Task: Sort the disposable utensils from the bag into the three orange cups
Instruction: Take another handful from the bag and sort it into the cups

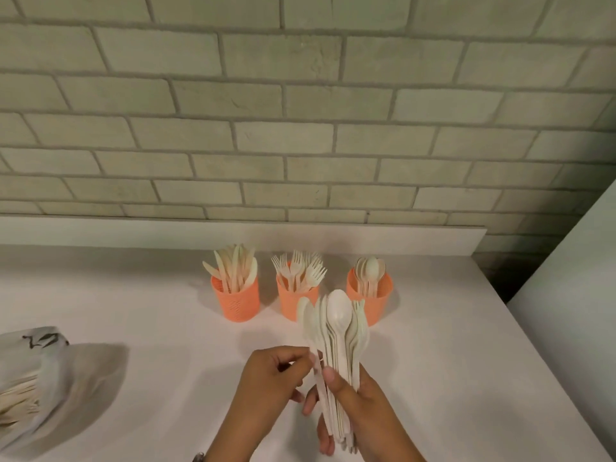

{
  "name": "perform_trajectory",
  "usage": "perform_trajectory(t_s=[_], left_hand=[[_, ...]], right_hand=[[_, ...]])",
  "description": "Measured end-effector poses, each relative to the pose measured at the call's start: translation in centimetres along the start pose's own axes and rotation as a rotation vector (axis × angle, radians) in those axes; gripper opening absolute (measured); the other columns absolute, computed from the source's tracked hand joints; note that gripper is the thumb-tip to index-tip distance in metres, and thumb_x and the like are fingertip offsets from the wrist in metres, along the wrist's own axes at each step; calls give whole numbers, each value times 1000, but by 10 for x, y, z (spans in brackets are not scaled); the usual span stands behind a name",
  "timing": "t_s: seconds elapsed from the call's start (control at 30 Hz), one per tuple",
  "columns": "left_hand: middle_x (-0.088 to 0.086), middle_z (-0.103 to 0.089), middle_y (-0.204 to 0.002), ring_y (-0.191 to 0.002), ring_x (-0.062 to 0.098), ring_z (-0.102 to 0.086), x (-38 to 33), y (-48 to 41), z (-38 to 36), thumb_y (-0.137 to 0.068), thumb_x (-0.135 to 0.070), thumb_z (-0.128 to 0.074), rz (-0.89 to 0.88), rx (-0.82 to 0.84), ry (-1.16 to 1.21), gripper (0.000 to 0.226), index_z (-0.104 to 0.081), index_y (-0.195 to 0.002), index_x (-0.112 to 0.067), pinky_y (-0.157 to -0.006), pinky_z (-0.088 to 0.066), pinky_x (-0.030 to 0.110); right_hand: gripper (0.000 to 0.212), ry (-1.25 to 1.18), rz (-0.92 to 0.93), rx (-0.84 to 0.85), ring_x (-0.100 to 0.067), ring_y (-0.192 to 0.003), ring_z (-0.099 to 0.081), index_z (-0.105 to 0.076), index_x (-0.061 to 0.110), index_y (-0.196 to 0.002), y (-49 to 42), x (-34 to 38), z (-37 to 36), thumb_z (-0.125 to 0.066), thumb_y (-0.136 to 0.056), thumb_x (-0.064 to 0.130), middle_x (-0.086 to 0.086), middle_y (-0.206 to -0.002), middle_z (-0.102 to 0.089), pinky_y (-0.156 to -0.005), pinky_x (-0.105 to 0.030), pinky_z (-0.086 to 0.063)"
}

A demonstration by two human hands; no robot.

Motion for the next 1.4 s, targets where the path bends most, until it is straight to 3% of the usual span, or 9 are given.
perform_trajectory(t_s=[0.2, 0.33, 0.47, 0.6, 0.83, 0.93, 1.1, 1.27, 1.4], left_hand=[[-7, -64, -54, -46, 0, -50, 0, 3, -6, -83, -11, -64, 24, -10, 56, 17, -77, -73, -13, -48, -47, 20], [-1, -65, -49, -44, 6, -56, -2, 2, -10, -76, -21, -73, 0, -45, 68, 4, -75, -74, -20, -47, -50, 20], [9, -65, -58, -47, 17, -53, 0, -4, -14, -82, -14, -66, 7, 50, 132, 13, -78, -76, -11, -54, -54, 26], [9, -66, -64, -57, 11, -59, -2, -12, -15, -83, -11, -64, -9, 17, 176, 17, -78, -72, -11, -59, -57, 25], [3, -65, -66, -64, 11, -65, -29, -42, -16, -85, -6, -61, -176, -48, 261, 21, -74, -69, -9, -66, -57, 20], [-2, -67, -61, -66, 11, -65, -48, -75, -31, -85, -12, -63, -325, -117, 140, 27, -73, -62, -22, -72, -55, 22], [12, -59, -54, -51, 7, -41, -43, -126, -86, -86, -14, -62, -472, -178, -248, 26, -64, -62, -4, -55, -33, 26], [8, -67, -62, -57, 20, -58, -20, -159, -109, -85, -12, -60, -422, -202, -423, 16, -70, -73, -8, -54, -40, 30], [6, -73, -80, -71, 19, -64, -8, -161, -113, -81, -18, -65, -316, -163, -481, 13, -72, -89, -11, -55, -37, 19]], right_hand=[[30, 111, -9, -154, -24, -33, -48, -54, 21, -110, 1, 2, 5, -61, -84, 33, -9, -65, -67, -36, -23, -39], [25, 206, -29, -195, -20, -32, -46, -53, 30, -103, 2, 2, 9, -66, -84, 19, -4, -60, -66, -34, -22, -38], [35, 114, -29, -176, -29, -41, -57, -50, 22, -109, 3, 1, 11, -68, -79, 29, -11, -69, -69, -39, -26, -46], [42, -45, -71, -205, -32, -47, -62, -47, 8, -105, 5, -1, 24, -63, -82, 40, -15, -72, -70, -42, -30, -51], [33, -105, -58, -379, -24, -30, -46, -47, 5, -103, 15, -3, 63, -56, -85, 30, -16, -72, -67, -37, -20, -35], [37, -195, -44, -441, -18, -30, -36, -53, 5, -103, 20, -2, 81, -59, -78, 33, -12, -64, -58, -38, -20, -26], [37, -461, -41, -427, -14, -29, -29, -55, 4, -108, 26, 0, 98, -67, -80, 25, -8, -56, -45, -37, -18, -24], [38, -484, -49, -401, -13, -29, -27, -59, 3, -103, 28, 5, 109, -68, -80, 31, -10, -54, -46, -39, -16, -23], [35, -409, -58, -415, -14, -28, -27, -53, 0, -91, 28, 6, 112, -60, -74, 30, -12, -55, -52, -40, -16, -20]])
Point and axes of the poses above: each hand's wrist, its own y-axis away from the middle knuckle, its own z-axis out of the back of the hand, x = y × z, the point moved 4 cm from there along -y, towards the middle knuckle
